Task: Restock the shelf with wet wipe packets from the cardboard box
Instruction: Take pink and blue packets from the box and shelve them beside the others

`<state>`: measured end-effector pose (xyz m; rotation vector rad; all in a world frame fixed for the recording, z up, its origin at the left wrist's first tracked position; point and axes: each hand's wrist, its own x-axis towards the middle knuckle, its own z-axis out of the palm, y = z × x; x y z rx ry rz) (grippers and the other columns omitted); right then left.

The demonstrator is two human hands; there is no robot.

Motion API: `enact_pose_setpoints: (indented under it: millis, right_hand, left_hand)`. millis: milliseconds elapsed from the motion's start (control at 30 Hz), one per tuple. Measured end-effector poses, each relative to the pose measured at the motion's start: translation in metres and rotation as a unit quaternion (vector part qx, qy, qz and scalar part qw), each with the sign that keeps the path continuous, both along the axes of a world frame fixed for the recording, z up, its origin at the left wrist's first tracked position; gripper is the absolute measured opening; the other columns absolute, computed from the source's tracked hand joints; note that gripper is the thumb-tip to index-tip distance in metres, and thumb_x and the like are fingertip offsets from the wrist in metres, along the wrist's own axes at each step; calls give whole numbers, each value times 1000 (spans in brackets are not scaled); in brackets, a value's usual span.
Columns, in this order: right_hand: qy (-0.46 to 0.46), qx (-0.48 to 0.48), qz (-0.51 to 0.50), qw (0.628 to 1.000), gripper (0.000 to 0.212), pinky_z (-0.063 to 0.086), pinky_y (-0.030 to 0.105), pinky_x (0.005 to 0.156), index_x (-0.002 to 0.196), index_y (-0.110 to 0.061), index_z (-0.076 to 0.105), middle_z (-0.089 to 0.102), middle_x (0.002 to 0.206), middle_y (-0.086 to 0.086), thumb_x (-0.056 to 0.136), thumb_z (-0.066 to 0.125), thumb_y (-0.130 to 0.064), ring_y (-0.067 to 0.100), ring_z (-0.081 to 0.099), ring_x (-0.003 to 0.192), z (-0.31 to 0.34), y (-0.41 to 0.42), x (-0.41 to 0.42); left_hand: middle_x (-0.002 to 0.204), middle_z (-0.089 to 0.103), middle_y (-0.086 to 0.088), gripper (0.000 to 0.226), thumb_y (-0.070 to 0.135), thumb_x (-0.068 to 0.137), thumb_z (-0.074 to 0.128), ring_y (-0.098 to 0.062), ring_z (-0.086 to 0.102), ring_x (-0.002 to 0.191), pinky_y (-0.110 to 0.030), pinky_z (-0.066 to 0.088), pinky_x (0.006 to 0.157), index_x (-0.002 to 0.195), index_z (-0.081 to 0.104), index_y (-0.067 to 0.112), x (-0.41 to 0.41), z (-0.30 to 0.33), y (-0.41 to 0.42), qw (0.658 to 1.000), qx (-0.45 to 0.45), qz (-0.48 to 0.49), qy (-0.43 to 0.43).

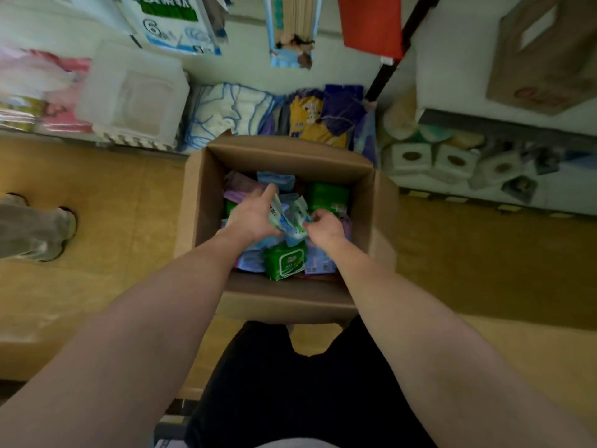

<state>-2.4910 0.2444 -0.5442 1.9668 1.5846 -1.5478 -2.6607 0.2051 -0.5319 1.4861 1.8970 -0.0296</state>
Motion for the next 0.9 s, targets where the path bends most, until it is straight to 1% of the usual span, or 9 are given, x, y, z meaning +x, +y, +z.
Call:
enact_pose_setpoints:
  millis: [100,200,233,300,367,467,633,767,900]
  right_hand:
    - [-22,42,38,998,12,56,43,79,88,-15,49,61,96,10,97,57,-19,29,63,89,31,8,15]
    - [-23,69,52,996,14,47,31,63,87,-15,46,56,93,6,98,54,-17,23,56,80,58,20,34]
    - [-19,75,54,996,15,49,33,65,86,-15,46,58,95,7,98,54,-17,24,58,82,66,23,40]
    - [2,74,48,996,16,59,43,75,85,-15,46,61,103,11,97,55,-17,28,64,88,82,30,53]
    - [28,70,33,997,13,62,46,69,88,-14,47,58,106,11,98,55,-16,30,68,88,98,37,69]
    - [58,76,22,995,8,63,40,59,105,-10,50,55,108,9,99,54,-13,27,69,83,123,46,101]
    - [80,137,20,987,39,63,45,73,130,-12,56,64,121,12,92,64,-6,28,70,99,158,68,168]
    - [94,158,9,983,35,62,41,79,128,-3,60,65,123,14,93,61,1,26,69,101,189,93,234]
    - [79,206,0,975,33,61,37,82,127,-5,62,65,119,10,94,59,0,21,68,95,225,124,302]
  left_hand:
    - [140,42,-15,99,36,67,86,-35,45,127,-45,45,98,146,31,12,20,22,6,1000,-1,-3,2]
    - [133,52,-16,83,27,71,83,-35,51,122,-43,46,94,139,39,8,41,41,14,1000,12,-4,-7]
    - [124,57,-16,70,23,74,81,-35,54,117,-41,48,89,132,45,8,48,50,17,1000,7,-7,-5]
    - [96,60,-10,37,17,78,77,-35,60,100,-38,47,74,103,50,11,61,70,23,1000,-2,-15,-3]
    - [89,58,-6,29,14,81,75,-31,60,90,-38,47,70,92,48,13,75,89,28,1000,6,-16,-8]
    - [94,63,-3,22,17,84,74,-25,59,91,-36,48,77,102,62,15,100,111,31,999,32,-12,13]
    - [97,69,-6,14,21,85,74,-26,63,95,-36,50,78,97,70,14,165,149,47,995,68,-10,68]
    - [108,67,-7,24,18,90,69,-26,62,98,-39,53,81,114,67,16,231,182,71,993,69,-19,89]
    - [104,67,-5,18,16,91,65,-25,62,92,-38,53,78,108,66,21,296,216,108,990,113,-20,81]
